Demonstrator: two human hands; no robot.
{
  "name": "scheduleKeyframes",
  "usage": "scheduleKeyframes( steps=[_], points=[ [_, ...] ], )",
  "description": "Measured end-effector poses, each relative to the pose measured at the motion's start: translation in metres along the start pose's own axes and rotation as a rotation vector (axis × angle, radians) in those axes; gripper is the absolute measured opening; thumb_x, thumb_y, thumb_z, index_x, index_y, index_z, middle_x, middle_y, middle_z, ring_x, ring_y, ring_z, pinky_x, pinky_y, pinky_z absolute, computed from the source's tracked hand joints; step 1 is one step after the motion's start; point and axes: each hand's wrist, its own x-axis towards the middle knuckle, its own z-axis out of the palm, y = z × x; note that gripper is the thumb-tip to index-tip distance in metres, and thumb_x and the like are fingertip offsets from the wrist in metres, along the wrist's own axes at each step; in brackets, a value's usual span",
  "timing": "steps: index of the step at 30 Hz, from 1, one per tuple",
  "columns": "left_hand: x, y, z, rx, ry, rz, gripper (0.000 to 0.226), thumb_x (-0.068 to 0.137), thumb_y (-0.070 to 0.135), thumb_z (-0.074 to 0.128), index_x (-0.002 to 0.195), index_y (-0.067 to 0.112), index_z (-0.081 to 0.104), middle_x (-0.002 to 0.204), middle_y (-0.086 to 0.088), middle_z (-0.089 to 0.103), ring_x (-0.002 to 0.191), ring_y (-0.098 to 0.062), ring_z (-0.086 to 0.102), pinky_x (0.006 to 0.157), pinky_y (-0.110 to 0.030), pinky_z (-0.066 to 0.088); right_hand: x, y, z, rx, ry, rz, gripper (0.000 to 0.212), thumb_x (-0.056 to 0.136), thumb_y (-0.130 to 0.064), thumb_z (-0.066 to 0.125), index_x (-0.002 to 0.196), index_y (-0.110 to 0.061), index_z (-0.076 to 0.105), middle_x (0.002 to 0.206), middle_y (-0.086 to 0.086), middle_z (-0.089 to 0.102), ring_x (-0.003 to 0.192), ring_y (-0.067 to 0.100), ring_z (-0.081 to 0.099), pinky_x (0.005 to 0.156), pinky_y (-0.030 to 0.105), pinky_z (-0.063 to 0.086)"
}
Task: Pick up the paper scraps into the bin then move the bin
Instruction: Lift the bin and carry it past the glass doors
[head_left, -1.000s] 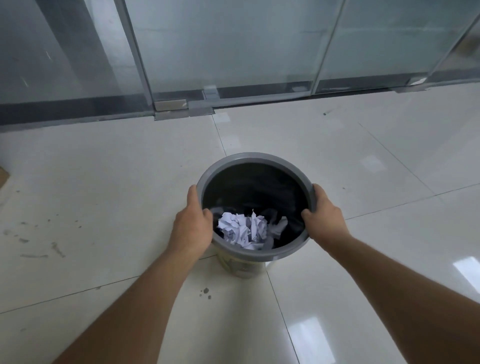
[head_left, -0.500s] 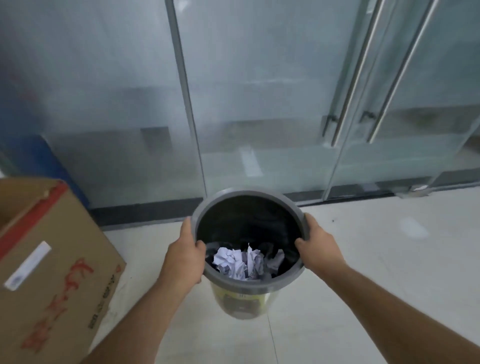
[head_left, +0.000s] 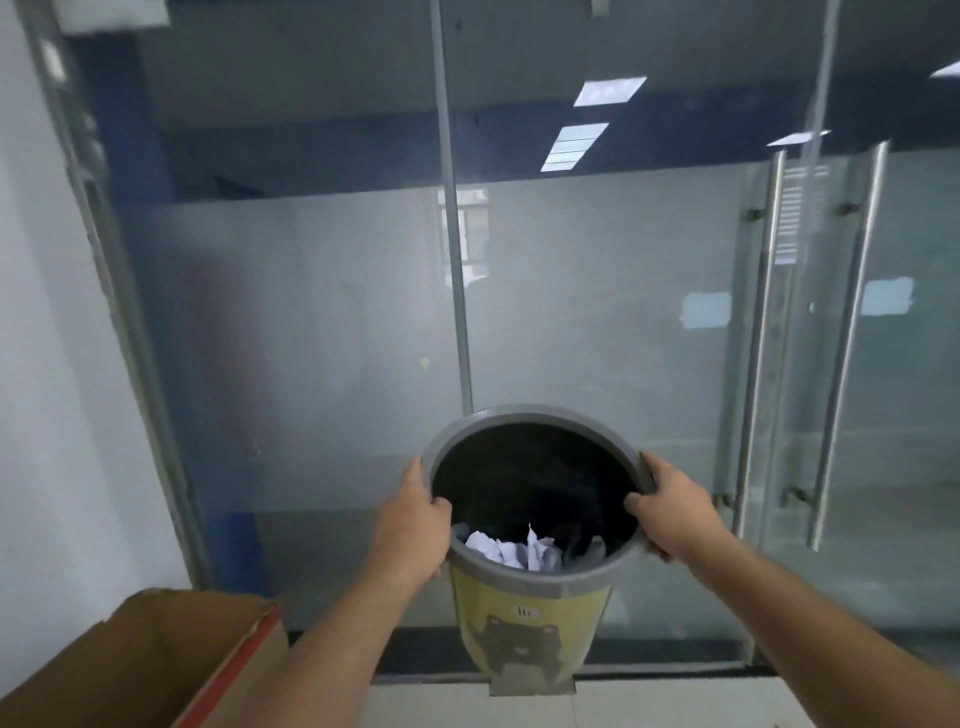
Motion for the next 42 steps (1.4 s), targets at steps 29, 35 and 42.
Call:
scheduleKeyframes(
  steps=[29,35,42],
  points=[
    [-0.121,0.214,0.291,-0.225,-0.624,0.308,0.060,0.098,0.018,0.046,0.153,0.033,0.028,0.096,-0.011,0.065,0.049,-0.017,0.060,0.036,-0.018,0.043,-0.197,0.153,-0.329,-0.102,0.633,0.460,0.037,0.079,-0.005,0.047,0.107,-0.030,0.046,0.074,0.015,0.064,0.043,0.023,0.054,0.035,0.024,0.041],
    [-0.149,0.259,0.339,-0.190,-0.599,0.343,0.060,0.099,0.020,0.046,0.154,0.034,0.027,0.101,-0.010,0.065,0.053,-0.016,0.061,0.031,-0.014,0.039,-0.201,0.198,-0.381,-0.083,0.677,0.427,0.036,0.079,-0.005,0.050,0.106,-0.029,0.050,0.072,0.012,0.063,0.042,0.021,0.053,0.032,0.019,0.037],
    [-0.161,0.296,0.394,-0.155,-0.619,0.352,0.056,0.100,0.021,0.049,0.150,0.035,0.029,0.092,-0.005,0.061,0.056,-0.015,0.062,0.035,-0.016,0.043,-0.189,0.248,-0.422,-0.045,0.685,0.427,0.037,0.080,-0.006,0.050,0.107,-0.030,0.050,0.075,0.010,0.064,0.046,0.022,0.057,0.033,0.020,0.040]
  ],
)
